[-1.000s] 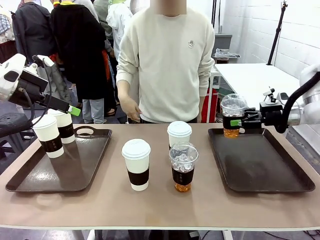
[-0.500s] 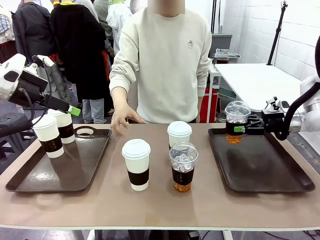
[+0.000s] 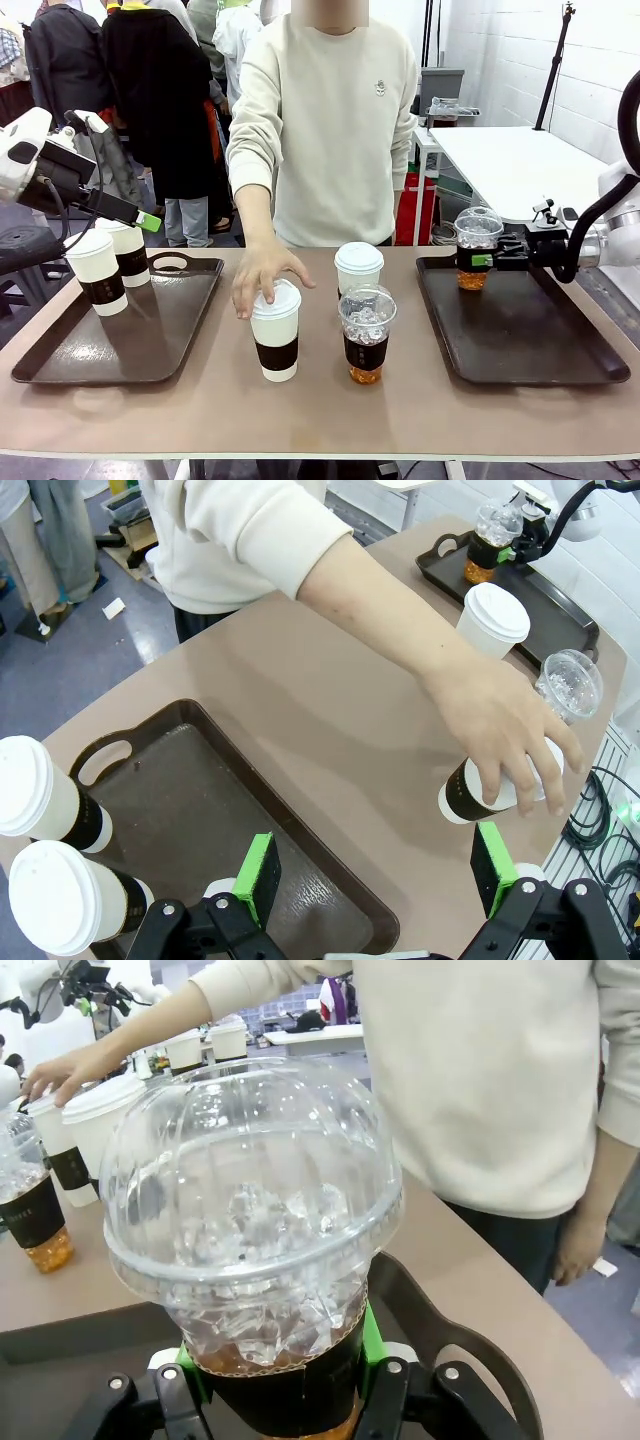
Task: Distribute the coffee onto the tray.
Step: Pick up one iced Americano and place it on the right Handle tray.
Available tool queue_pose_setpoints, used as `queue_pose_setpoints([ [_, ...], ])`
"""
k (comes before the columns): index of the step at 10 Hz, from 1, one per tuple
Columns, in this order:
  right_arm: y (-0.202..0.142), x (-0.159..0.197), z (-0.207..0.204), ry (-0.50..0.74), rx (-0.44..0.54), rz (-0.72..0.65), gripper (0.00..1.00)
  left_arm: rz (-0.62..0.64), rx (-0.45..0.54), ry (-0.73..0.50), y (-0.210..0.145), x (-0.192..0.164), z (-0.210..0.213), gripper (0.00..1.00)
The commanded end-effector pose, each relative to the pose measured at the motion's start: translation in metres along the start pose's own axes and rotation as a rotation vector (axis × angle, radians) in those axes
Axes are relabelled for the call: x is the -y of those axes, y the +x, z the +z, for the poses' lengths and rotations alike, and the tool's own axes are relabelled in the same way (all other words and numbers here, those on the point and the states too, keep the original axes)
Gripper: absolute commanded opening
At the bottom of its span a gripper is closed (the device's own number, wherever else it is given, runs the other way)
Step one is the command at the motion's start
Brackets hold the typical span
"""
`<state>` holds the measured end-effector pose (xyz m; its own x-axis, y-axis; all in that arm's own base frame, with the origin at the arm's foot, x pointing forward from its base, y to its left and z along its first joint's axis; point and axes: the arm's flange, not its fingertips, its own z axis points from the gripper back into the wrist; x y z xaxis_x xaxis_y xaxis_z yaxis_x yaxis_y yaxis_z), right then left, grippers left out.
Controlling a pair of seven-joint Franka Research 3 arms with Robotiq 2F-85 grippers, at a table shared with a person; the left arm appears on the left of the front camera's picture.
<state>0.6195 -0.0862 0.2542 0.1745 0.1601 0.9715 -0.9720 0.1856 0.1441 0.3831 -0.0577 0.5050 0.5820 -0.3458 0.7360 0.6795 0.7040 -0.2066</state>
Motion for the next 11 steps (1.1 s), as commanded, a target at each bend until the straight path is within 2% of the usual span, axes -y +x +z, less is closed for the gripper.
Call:
queue_pose_setpoints([
  [1, 0.006, 0.009, -0.005, -0.011, 0.025, -0.023, 0.64, 0.011, 0.005, -0.012, 0.000, -0.001, -0.001, 1.00],
  [5, -0.003, 0.014, -0.009, -0.022, 0.007, -0.031, 0.64, 0.011, 0.005, -0.012, 0.000, -0.001, -0.001, 1.00],
  [6, -0.005, 0.015, -0.010, -0.021, -0.003, -0.046, 0.74, 0.011, 0.005, -0.012, 0.000, -0.001, -0.001, 1.00],
  [7, -0.004, 0.012, -0.010, -0.023, -0.020, -0.062, 0.94, 0.011, 0.005, -0.012, 0.000, -0.001, -0.001, 1.00],
  [8, -0.004, 0.009, -0.008, -0.021, -0.027, -0.083, 1.00, 0.011, 0.005, -0.012, 0.000, -0.001, -0.001, 1.00],
  [11, -0.008, -0.001, 0.006, -0.056, -0.037, -0.121, 1.00, 0.011, 0.005, -0.012, 0.000, -0.001, -0.001, 1.00],
])
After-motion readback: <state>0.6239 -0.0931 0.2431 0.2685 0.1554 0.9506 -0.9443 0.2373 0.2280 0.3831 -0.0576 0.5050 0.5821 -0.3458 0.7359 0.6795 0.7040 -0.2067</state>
